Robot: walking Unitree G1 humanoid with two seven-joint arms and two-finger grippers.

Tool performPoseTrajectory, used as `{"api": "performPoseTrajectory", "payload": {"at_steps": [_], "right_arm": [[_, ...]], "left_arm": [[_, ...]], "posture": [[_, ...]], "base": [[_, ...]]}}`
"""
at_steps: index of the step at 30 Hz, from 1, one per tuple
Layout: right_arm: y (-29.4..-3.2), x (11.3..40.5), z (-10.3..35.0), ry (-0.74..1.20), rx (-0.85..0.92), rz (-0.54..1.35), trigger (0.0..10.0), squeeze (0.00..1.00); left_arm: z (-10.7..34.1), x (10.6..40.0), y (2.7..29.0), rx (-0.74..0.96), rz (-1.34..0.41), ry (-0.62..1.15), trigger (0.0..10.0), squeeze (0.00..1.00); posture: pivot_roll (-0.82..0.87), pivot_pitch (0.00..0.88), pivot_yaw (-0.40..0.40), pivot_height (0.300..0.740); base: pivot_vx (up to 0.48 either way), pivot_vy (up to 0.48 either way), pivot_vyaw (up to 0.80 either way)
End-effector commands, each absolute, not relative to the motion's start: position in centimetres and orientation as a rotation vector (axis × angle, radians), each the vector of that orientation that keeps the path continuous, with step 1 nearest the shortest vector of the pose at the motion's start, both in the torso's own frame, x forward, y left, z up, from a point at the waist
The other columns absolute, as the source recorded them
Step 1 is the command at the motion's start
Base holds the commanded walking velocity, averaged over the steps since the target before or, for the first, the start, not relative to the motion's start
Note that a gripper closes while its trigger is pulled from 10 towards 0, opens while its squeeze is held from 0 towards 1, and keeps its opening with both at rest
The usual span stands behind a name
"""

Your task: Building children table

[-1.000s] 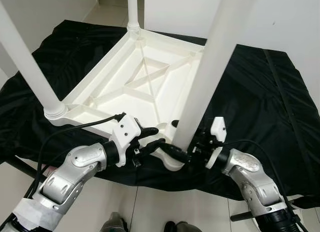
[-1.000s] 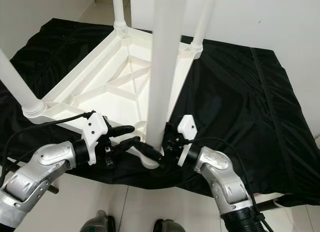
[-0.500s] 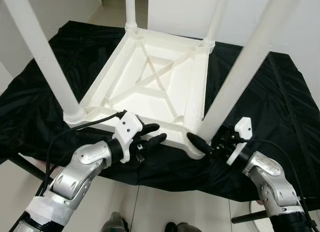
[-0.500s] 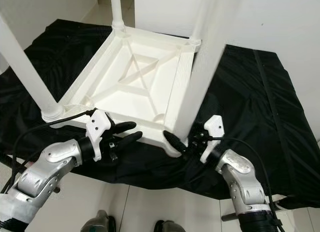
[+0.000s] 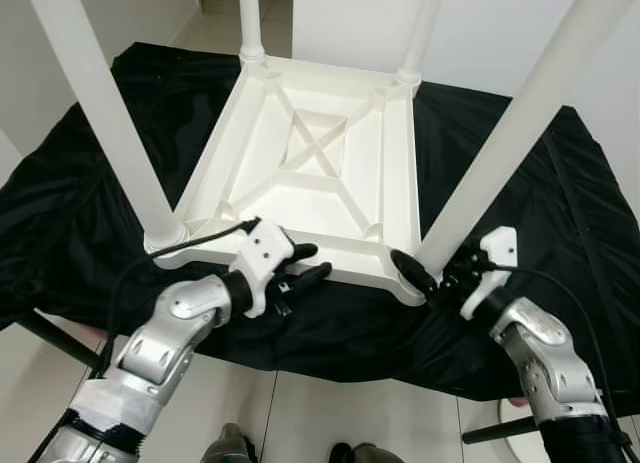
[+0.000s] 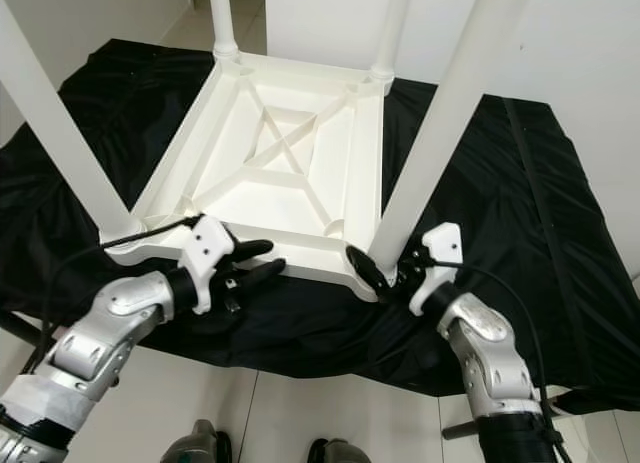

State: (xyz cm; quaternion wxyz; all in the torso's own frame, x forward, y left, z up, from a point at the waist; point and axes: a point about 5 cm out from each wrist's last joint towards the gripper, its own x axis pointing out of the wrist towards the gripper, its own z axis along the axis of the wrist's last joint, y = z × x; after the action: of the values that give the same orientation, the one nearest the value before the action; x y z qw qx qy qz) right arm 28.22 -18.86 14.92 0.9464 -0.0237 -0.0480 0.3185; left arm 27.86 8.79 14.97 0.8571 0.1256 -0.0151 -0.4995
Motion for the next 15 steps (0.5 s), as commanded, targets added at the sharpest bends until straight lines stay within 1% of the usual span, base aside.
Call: {"api": "performPoseTrajectory", "payload": {"at_steps": [1,6,8,15], "right_arm": [[-18.3,28.4,15.0,-0.116,-0.061,0.673,10.0,0.00],[-17.9,28.6,15.0,-0.119,-0.062,0.666,10.0,0.00],[-17.9,28.6,14.9,-0.111,-0.073,0.646,10.0,0.00],[-18.3,28.8,14.5,-0.098,-0.106,0.579,10.0,0.00]], "left_arm": [[14.8,27.9,8.2,0.277,-0.999,-0.014,10.0,0.00],[15.7,26.8,7.3,0.230,-1.036,-0.037,10.0,0.00],[16.2,26.1,6.6,0.177,-1.048,-0.050,10.0,0.00],[15.5,24.6,5.8,0.170,-1.042,-0.040,10.0,0.00]], "posture": [[0.06,0.102,-0.021,0.740],[0.06,0.093,-0.013,0.740],[0.07,0.087,-0.013,0.740],[0.08,0.073,-0.017,0.740]], "base": [[0.000,0.000,0.00],[0.000,0.000,0.00],[0.000,0.000,0.00],[0.000,0.000,0.00]]}}
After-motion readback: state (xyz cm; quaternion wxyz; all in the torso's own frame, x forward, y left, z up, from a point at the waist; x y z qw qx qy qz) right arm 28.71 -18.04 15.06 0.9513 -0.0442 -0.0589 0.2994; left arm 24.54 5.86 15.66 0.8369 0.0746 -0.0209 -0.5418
